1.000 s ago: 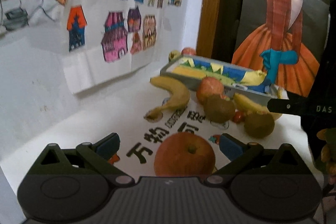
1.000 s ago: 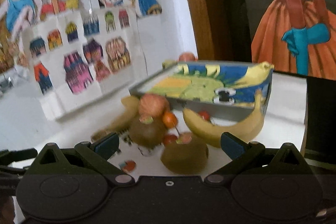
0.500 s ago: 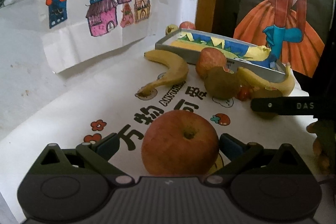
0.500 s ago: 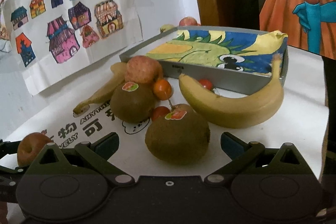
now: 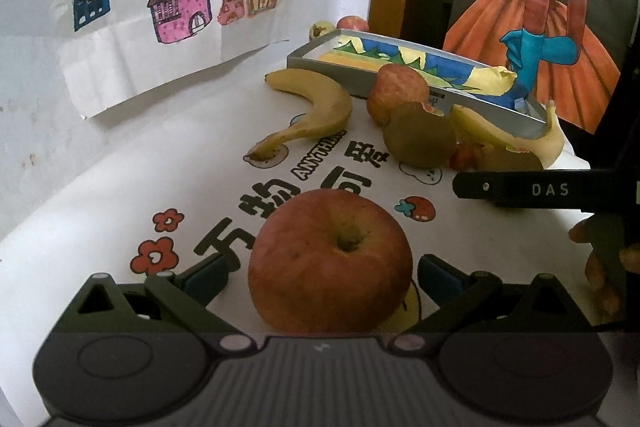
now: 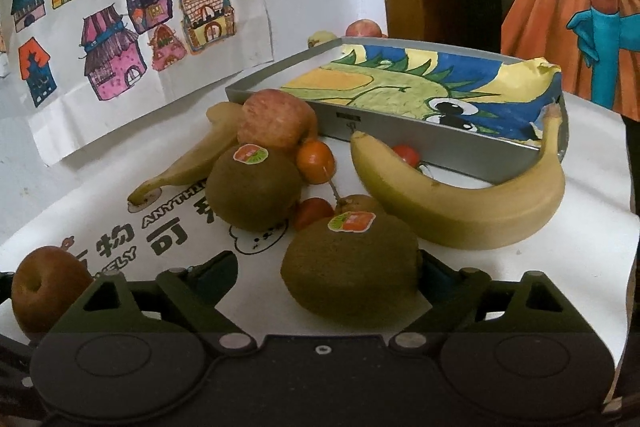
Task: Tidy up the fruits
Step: 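Move the left tool to the large red apple while the right tool approaches the brown kiwi, then close the left tool on the red apple while the right tool grips the brown kiwi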
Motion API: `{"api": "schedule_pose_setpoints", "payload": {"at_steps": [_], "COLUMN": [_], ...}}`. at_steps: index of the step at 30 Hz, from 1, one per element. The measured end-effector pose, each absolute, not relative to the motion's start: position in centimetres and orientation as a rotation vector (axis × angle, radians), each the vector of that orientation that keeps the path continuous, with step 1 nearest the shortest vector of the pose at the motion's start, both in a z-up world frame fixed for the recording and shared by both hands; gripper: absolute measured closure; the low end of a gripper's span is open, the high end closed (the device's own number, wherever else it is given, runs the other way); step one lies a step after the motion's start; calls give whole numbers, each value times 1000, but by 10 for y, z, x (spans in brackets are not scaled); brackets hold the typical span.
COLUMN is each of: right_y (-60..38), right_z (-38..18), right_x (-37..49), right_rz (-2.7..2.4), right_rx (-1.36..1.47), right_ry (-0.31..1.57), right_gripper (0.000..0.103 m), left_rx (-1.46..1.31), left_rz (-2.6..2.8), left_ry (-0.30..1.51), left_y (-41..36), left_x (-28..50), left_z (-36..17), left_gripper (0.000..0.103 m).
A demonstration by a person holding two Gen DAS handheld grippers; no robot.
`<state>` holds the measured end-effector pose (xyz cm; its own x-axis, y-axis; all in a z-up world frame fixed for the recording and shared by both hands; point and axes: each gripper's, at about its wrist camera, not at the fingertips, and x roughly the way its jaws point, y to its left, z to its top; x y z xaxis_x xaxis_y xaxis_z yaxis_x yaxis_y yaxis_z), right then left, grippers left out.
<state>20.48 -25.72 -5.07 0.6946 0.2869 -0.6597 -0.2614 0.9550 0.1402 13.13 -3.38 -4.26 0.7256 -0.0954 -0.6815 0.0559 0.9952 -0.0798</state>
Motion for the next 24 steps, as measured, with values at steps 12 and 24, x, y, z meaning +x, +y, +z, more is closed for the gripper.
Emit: {"api": "schedule_pose_setpoints", "payload": {"at_steps": [12,24], "right_y": [-252,-256], "right_z": [-51,-50], "right_x": [197,195], "right_rz": [254,226], "right_rx": [-28,-1], "right_ry": [737,724], "right_gripper": [22,33], "left_rx": [-5,5], "left_rz": [-82,-78], "left_ry": [753,738], "left_y": [-42,-43], "left_x": [129,127], "left_z": [-42,-41], "left_gripper": [15,27]}}
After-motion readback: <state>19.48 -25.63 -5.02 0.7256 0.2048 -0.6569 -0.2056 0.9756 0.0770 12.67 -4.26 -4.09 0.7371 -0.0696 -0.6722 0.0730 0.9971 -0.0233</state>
